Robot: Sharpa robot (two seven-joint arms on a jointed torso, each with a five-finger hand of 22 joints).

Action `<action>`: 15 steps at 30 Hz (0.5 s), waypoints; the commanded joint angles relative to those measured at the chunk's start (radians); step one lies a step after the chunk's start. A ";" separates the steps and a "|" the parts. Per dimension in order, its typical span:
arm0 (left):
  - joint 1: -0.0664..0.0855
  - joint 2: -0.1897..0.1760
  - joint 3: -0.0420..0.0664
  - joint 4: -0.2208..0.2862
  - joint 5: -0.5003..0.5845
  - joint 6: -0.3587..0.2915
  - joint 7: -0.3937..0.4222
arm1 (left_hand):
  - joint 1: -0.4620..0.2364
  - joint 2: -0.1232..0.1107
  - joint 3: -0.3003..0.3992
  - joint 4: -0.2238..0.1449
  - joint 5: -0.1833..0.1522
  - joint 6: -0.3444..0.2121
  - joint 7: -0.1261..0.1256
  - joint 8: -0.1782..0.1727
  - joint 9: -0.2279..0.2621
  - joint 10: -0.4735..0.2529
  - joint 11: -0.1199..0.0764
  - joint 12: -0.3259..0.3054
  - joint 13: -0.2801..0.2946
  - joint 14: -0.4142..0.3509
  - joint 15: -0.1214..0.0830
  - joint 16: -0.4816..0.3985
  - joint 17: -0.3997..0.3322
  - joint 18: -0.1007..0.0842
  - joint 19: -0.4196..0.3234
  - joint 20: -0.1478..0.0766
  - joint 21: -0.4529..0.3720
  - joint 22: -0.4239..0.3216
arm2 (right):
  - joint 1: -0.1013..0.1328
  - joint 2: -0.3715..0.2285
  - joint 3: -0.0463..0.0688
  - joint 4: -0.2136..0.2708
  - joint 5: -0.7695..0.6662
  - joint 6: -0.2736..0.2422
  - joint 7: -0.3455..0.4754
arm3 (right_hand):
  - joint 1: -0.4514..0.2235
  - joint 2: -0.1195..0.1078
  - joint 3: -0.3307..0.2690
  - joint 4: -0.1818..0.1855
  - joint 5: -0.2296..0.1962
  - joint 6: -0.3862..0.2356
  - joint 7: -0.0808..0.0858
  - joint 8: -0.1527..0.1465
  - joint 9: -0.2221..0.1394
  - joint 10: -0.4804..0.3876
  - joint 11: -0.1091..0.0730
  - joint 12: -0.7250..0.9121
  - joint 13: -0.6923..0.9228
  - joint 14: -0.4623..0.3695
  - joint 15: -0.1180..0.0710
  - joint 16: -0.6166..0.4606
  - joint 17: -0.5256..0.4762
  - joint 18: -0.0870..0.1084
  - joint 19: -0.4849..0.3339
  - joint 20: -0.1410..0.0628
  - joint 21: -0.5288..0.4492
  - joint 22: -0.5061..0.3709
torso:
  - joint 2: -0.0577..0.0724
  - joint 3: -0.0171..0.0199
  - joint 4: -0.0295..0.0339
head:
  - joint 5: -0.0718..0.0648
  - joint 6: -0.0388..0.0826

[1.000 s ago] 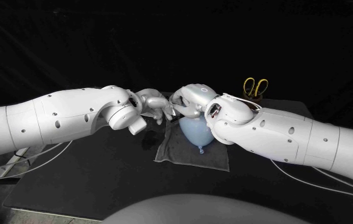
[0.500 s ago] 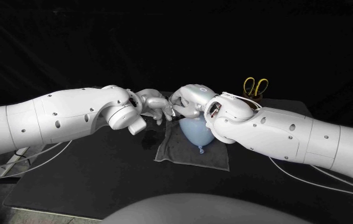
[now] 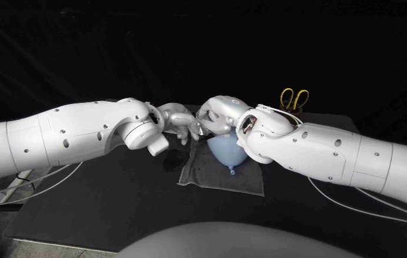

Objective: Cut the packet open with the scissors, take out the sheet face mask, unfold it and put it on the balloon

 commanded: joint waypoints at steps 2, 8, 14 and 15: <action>0.004 0.007 0.005 0.006 -0.002 0.012 0.034 | 0.003 0.011 0.004 0.000 0.003 0.017 0.015 0.007 0.020 0.002 -0.003 -0.004 0.001 -0.006 0.002 -0.004 0.000 0.016 -0.006 0.002 0.004 0.001 | -0.002 0.011 0.000 0.012 0.021 -0.037 0.060 | -0.007 -0.010 0.002 -0.007 0.005 0.031 -0.023 0.025 0.015 0.001 -0.011 0.001 0.074 0.099 -0.018 0.005 0.219 0.011 0.013 -0.009 0.007 0.190 | 0.000 0.0002 0.0007 | -0.001 -0.002; 0.004 0.006 0.005 0.004 -0.002 0.010 0.034 | 0.003 0.012 0.004 0.000 0.002 0.017 0.016 0.007 0.020 0.001 -0.002 -0.003 0.001 -0.007 0.003 -0.004 0.000 0.016 -0.007 0.002 0.004 0.001 | -0.001 0.007 0.000 0.018 0.015 -0.058 0.044 | -0.023 -0.019 0.004 -0.008 0.005 0.040 -0.036 0.067 0.042 0.009 -0.023 0.007 0.078 0.100 -0.027 0.006 0.221 0.010 0.015 -0.019 0.010 0.191 | 0.000 0.0002 0.0001 | 0.000 -0.002; 0.004 0.005 0.005 0.000 0.000 0.005 0.034 | 0.003 0.012 0.004 0.000 0.002 0.016 0.016 0.007 0.020 0.001 -0.002 -0.003 0.002 -0.007 0.003 -0.004 0.000 0.016 -0.007 0.003 0.005 0.002 | -0.001 -0.004 0.000 0.031 0.009 -0.092 0.041 | -0.031 -0.026 0.004 -0.008 0.005 0.039 -0.042 0.092 0.061 0.024 -0.028 0.026 0.092 0.102 -0.033 0.008 0.224 0.008 0.019 -0.024 0.018 0.193 | 0.000 0.0006 -0.0001 | 0.001 -0.001; 0.004 0.005 0.005 -0.002 0.002 0.003 0.033 | 0.003 0.012 0.004 0.000 0.002 0.016 0.016 0.007 0.020 0.001 -0.002 -0.003 0.002 -0.007 0.003 -0.004 0.000 0.016 -0.007 0.003 0.005 0.002 | -0.001 -0.007 0.000 0.034 0.008 -0.101 0.041 | -0.032 -0.027 0.004 -0.008 0.005 0.038 -0.043 0.096 0.064 0.026 -0.029 0.028 0.094 0.102 -0.033 0.008 0.225 0.008 0.020 -0.024 0.021 0.194 | 0.000 0.0005 -0.0002 | 0.001 -0.001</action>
